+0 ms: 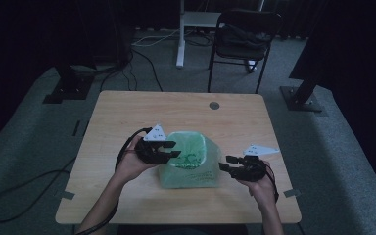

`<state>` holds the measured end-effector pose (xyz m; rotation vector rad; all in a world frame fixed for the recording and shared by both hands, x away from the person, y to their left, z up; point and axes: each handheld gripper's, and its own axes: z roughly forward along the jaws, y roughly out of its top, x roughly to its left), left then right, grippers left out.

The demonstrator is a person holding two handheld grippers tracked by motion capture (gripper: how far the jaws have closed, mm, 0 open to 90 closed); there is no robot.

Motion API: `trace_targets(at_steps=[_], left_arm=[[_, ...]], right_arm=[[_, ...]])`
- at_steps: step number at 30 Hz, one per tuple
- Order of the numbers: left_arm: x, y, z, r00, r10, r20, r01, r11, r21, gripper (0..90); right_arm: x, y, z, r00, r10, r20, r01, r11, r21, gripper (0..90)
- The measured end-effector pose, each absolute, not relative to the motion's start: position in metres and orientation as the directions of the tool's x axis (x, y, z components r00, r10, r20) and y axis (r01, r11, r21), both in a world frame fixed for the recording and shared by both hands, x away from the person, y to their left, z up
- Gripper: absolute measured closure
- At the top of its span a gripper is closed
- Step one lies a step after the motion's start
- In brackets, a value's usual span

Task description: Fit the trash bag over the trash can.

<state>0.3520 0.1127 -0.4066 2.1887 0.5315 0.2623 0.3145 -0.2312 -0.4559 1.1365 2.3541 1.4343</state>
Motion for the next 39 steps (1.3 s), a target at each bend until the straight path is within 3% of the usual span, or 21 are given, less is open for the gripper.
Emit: trace_targets(at_steps=[21, 39], left_arm=[[0.353, 0.087, -0.399, 0.927, 0.37, 0.06, 0.253, -0.737, 0.627, 56.2], [0.352, 0.069, -0.387, 0.953, 0.288, 0.092, 0.182, -0.789, 0.586, 54.4]], right_arm=[[0.313, -0.23, -0.455, -0.703, 0.671, 0.236, 0.517, 0.253, 0.818, 50.4], [0.313, -0.23, -0.456, -0.703, 0.67, 0.24, 0.519, 0.252, 0.817, 50.4]])
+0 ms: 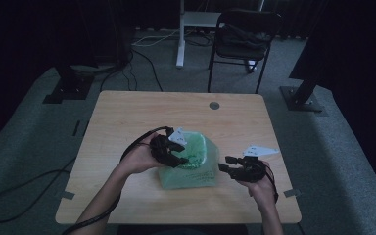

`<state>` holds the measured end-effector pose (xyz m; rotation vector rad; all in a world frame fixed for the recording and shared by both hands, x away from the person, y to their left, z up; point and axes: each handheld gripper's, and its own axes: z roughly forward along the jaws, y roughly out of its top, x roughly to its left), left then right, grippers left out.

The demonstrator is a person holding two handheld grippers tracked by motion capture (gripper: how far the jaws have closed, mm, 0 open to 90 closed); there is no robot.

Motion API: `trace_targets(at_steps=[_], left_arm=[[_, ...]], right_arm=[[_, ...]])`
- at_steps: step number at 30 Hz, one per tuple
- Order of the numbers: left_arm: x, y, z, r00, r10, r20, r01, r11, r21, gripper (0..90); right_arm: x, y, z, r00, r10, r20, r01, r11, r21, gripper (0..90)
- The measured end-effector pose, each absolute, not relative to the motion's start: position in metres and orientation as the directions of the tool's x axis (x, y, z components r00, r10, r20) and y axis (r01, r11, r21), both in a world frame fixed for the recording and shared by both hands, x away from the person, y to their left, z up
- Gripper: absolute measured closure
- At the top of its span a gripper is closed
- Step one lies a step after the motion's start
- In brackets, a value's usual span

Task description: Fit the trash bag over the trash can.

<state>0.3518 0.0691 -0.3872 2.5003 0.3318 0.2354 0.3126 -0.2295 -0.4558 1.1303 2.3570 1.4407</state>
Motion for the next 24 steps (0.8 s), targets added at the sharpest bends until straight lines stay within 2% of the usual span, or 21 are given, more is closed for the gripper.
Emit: trace_targets(at_steps=[5, 11, 24], left_arm=[[0.352, 0.069, -0.387, 0.96, 0.271, 0.071, 0.177, -0.783, 0.597, 54.5], [0.354, 0.066, -0.389, 0.957, 0.274, 0.096, 0.173, -0.805, 0.567, 53.8], [0.368, 0.067, -0.394, 0.934, 0.335, 0.124, 0.218, -0.811, 0.543, 52.3]], right_arm=[[0.313, -0.229, -0.456, -0.702, 0.67, 0.242, 0.52, 0.25, 0.817, 50.4], [0.313, -0.228, -0.457, -0.705, 0.667, 0.242, 0.521, 0.254, 0.815, 50.3], [0.313, -0.229, -0.457, -0.703, 0.668, 0.243, 0.521, 0.252, 0.816, 50.3]])
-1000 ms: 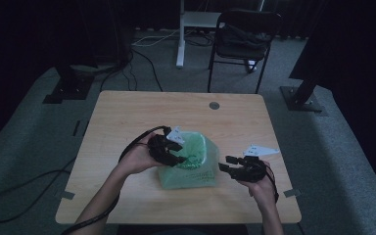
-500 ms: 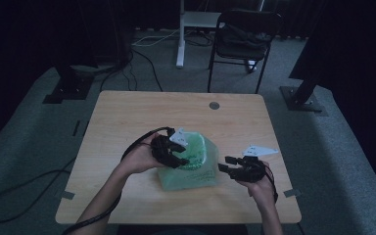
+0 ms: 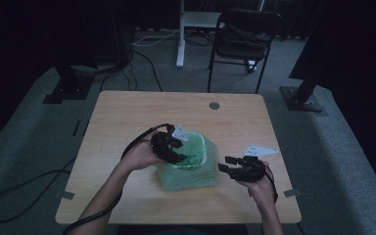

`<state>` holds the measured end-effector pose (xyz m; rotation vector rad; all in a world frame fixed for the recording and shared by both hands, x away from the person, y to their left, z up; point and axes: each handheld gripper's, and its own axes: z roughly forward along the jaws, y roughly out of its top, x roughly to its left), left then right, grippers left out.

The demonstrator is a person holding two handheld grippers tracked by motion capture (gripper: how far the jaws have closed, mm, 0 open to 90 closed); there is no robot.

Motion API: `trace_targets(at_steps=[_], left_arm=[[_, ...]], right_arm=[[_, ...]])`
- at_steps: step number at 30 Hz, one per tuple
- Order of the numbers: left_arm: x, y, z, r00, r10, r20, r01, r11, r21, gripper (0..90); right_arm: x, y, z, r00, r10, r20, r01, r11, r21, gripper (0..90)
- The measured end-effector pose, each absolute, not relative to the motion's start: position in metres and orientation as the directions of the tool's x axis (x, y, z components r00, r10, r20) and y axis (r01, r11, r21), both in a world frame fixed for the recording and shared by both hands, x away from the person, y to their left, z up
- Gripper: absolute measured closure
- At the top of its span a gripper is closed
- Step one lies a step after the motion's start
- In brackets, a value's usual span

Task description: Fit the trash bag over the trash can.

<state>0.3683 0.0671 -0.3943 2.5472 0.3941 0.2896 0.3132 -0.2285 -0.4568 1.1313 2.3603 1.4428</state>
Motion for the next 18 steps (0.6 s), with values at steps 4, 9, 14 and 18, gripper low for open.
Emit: trace_targets(at_steps=[4, 9, 14, 18], left_arm=[[0.3718, 0.066, -0.3971, 0.929, 0.343, 0.138, 0.224, -0.819, 0.528, 52.0], [0.3741, 0.0647, -0.4005, 0.926, 0.348, 0.146, 0.228, -0.825, 0.518, 51.5], [0.3746, 0.063, -0.4011, 0.927, 0.345, 0.147, 0.222, -0.821, 0.526, 50.1], [0.3751, 0.0612, -0.4008, 0.93, 0.337, 0.147, 0.219, -0.828, 0.516, 49.7]], right_arm=[[0.3133, -0.2282, -0.4572, -0.704, 0.668, 0.243, 0.521, 0.253, 0.815, 50.3], [0.3132, -0.2287, -0.4574, -0.704, 0.668, 0.243, 0.521, 0.252, 0.815, 50.3], [0.3131, -0.2288, -0.4574, -0.703, 0.668, 0.244, 0.521, 0.252, 0.815, 50.3], [0.313, -0.2287, -0.4576, -0.704, 0.667, 0.244, 0.521, 0.252, 0.816, 50.2]])
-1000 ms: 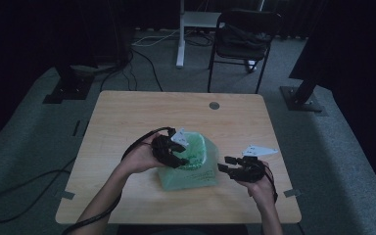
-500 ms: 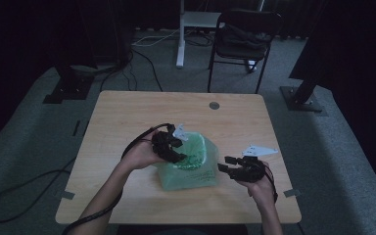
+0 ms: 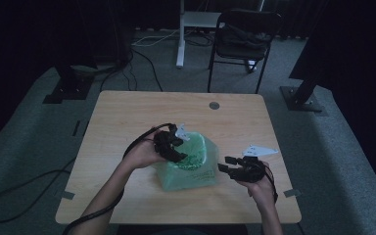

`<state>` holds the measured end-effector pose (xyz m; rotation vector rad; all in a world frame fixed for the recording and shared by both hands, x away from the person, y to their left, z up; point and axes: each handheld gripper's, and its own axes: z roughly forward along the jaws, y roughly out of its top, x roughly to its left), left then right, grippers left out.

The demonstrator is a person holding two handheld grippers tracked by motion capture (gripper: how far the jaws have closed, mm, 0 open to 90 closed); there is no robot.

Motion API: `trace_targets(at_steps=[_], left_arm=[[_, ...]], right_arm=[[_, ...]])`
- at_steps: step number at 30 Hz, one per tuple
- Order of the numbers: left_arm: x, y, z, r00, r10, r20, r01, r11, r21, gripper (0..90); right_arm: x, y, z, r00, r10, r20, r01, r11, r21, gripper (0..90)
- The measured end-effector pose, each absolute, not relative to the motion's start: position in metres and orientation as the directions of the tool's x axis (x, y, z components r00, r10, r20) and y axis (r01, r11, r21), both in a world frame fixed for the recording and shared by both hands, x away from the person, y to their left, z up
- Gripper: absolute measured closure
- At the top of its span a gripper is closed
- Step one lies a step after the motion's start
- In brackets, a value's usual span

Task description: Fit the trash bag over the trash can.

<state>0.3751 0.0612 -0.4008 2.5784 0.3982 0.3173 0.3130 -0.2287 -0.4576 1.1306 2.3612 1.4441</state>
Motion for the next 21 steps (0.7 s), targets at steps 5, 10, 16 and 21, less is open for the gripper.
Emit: trace_targets(at_steps=[5, 10, 16, 21], left_arm=[[0.375, 0.0591, -0.4011, 0.937, 0.317, 0.145, 0.209, -0.844, 0.493, 49.8], [0.3731, 0.0587, -0.4018, 0.942, 0.298, 0.152, 0.193, -0.856, 0.48, 49.8], [0.3705, 0.0568, -0.4017, 0.95, 0.267, 0.161, 0.165, -0.869, 0.466, 49.8], [0.3677, 0.0567, -0.4027, 0.96, 0.235, 0.153, 0.141, -0.875, 0.462, 49.7]], right_arm=[[0.3131, -0.2279, -0.4582, -0.704, 0.667, 0.244, 0.522, 0.253, 0.815, 50.2], [0.3128, -0.2293, -0.4579, -0.702, 0.668, 0.246, 0.522, 0.248, 0.816, 50.2], [0.3125, -0.2295, -0.4578, -0.701, 0.669, 0.248, 0.525, 0.248, 0.814, 50.1], [0.3129, -0.2297, -0.458, -0.7, 0.669, 0.248, 0.524, 0.246, 0.816, 49.9]])
